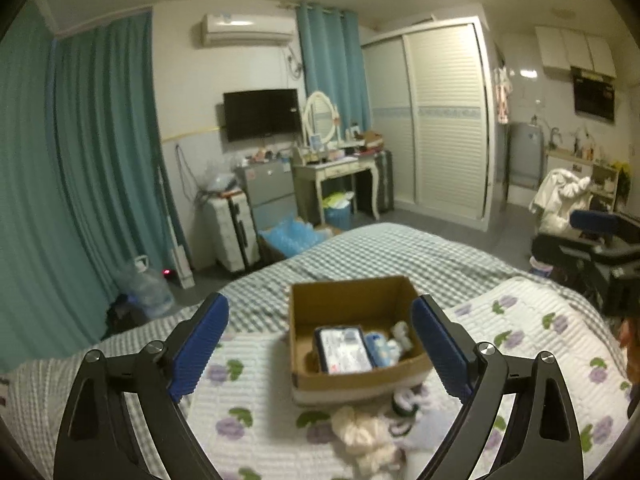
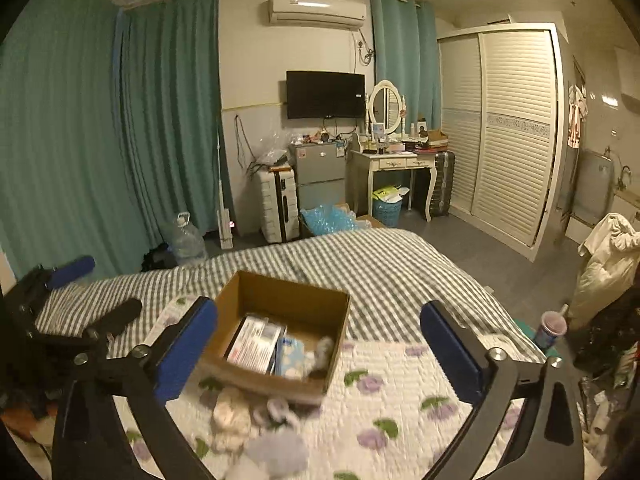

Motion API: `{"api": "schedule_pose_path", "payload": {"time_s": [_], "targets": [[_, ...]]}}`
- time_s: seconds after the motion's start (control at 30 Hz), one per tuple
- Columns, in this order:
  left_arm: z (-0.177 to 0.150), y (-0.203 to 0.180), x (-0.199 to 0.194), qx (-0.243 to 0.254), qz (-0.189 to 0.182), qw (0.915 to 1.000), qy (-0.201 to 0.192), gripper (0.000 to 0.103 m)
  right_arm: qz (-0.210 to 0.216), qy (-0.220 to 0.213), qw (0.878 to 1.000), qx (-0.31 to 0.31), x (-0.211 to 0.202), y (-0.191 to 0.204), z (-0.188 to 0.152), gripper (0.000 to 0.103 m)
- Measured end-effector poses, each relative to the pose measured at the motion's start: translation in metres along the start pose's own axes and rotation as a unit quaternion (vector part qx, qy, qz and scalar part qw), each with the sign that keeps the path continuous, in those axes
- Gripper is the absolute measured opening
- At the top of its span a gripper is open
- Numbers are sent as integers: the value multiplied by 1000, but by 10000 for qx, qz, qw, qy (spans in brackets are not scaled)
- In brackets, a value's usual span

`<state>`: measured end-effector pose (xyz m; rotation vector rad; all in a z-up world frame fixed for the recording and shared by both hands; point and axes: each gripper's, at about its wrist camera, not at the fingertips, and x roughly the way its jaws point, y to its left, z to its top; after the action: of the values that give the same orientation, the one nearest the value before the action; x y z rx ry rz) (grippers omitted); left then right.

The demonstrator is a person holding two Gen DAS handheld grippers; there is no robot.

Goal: Organize soft objects
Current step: 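Move both open tools back toward the remaining soft items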

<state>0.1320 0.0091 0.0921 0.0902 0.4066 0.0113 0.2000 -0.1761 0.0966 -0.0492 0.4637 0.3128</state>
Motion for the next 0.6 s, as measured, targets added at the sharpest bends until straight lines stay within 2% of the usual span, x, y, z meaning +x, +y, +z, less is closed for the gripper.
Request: {"api": "schedule_pose_path", "payload": {"time_s": [0.13,0.27,0.4,0.6], "targets": [[-23,7,-18,-45,-63,9999,133,94,63,94,9999,-80,-21,14,-29,102],[-55,11,-28,-223,-180,9994,213,94,160,340,9992,-131,-20,29,-74,102],[-92,17,-20,-470,-276,9977,408,94,359,684,9970,101,4,40,-124,102],[-145,15,21,-589,-255,9942,864,94,136,1235,9922,11,58,47,-182,102]]}}
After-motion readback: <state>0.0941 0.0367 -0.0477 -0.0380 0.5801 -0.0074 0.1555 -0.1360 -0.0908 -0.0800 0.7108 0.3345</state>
